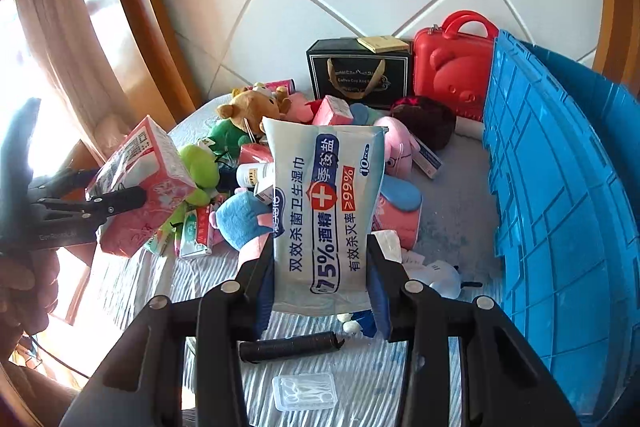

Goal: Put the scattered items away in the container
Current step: 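Lift the tissue pack and wet-wipes pack and carry both toward the blue bin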

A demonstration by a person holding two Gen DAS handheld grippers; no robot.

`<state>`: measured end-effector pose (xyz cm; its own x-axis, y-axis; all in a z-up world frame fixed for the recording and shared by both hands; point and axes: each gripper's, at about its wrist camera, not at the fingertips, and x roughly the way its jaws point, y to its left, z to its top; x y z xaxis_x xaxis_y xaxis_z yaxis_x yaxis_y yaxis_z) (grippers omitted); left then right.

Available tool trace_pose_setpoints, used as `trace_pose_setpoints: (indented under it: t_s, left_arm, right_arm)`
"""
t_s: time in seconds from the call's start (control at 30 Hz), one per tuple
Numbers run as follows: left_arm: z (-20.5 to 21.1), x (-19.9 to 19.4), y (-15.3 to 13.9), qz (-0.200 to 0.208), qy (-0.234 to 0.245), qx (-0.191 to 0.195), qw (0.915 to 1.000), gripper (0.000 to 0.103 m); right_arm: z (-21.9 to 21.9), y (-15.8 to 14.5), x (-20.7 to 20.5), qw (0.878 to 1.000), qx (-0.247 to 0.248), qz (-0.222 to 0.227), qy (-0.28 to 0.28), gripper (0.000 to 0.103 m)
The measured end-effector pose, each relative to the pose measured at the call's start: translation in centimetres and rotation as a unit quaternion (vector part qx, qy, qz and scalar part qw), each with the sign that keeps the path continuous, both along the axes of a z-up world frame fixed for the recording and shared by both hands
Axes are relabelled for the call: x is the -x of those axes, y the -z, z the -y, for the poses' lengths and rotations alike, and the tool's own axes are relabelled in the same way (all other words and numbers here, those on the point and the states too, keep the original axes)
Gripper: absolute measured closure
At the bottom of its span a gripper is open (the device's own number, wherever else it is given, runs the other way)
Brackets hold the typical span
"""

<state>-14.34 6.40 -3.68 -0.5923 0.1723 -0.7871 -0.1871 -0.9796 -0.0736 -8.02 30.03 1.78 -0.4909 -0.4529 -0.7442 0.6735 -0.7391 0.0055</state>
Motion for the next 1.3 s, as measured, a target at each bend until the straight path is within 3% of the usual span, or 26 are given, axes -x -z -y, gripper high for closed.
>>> trace_pose_setpoints:
  t_s: [0.67,1.3]
  left_arm:
    - [-2.3,-0.2,-5.9,-0.05,-0.034,0.018,0.998,0.022]
    - [-9.1,0.8,-9.7,-0.085,-0.032,0.021,0.9956,0.022]
  right_arm:
    - [-2.5,-5.0,1.0,0.998,0.045,-0.028,-0.033,0.064]
    - [-7.2,-8.3,3.8,0.995,0.079,-0.05,-0.047,0.064]
